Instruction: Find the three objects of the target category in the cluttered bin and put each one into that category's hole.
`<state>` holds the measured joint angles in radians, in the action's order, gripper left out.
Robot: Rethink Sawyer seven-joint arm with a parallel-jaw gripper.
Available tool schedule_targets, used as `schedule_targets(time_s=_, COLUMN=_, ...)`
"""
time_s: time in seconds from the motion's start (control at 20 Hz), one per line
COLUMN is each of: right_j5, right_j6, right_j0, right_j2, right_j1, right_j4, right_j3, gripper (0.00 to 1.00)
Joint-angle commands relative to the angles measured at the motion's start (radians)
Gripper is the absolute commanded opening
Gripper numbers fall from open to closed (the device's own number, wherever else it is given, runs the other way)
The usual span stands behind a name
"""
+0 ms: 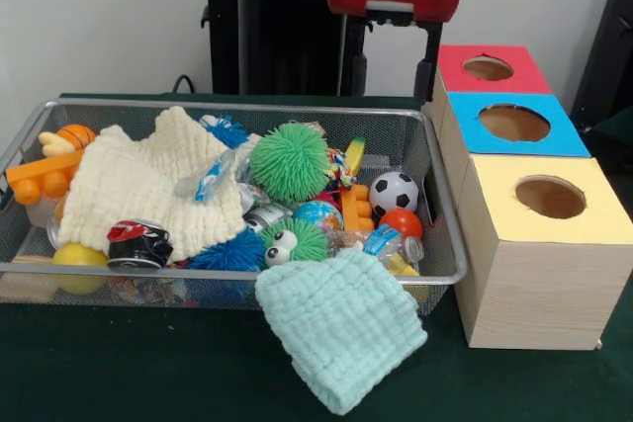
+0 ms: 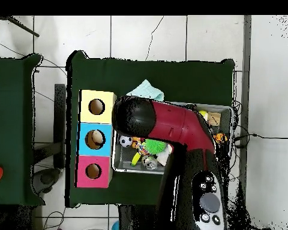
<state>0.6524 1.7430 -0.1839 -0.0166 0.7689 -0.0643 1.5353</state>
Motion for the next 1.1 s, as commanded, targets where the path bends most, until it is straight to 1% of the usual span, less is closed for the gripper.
schedule_targets(time_s=0.05, right_j5=-0.064, right_j6=-0.149, right_j0=-0.118, right_j2=0.149, right_j1=0.011, right_j4=0.058, right_j3=0.171, gripper=1.00)
schedule_targets(time_s=0.15, right_j5=-0.067, right_j6=-0.161, right_j0=-0.145, right_j2=0.165, right_j1=0.015, right_j4=0.077, right_j3=0.181, gripper=1.00)
schedule_targets(time_s=0.35, right_j5=-0.121, right_j6=-0.155, right_j0=-0.192, right_j2=0.207, right_j1=0.009, right_j4=0.116, right_j3=0.215, gripper=1.00)
schedule_targets(time_s=0.5, right_j5=-0.125, right_j6=-0.138, right_j0=-0.206, right_j2=0.222, right_j1=0.029, right_j4=0.141, right_j3=0.247, gripper=1.00)
schedule_targets(time_s=0.6, right_j5=-0.137, right_j6=-0.123, right_j0=-0.203, right_j2=0.216, right_j1=0.047, right_j4=0.172, right_j3=0.270, gripper=1.00)
schedule_targets(time_s=0.7, right_j5=-0.169, right_j6=-0.109, right_j0=-0.196, right_j2=0.209, right_j1=0.050, right_j4=0.214, right_j3=0.284, gripper=1.00)
schedule_targets(time_s=0.8, right_j5=-0.199, right_j6=-0.089, right_j0=-0.186, right_j2=0.200, right_j1=0.034, right_j4=0.252, right_j3=0.283, gripper=1.00)
schedule_targets(time_s=0.9, right_j5=-0.254, right_j6=-0.053, right_j0=-0.176, right_j2=0.190, right_j1=0.013, right_j4=0.285, right_j3=0.282, gripper=1.00)
schedule_targets(time_s=1.1, right_j5=-0.271, right_j6=0.000, right_j0=-0.144, right_j2=0.169, right_j1=-0.018, right_j4=0.320, right_j3=0.247, gripper=1.00)
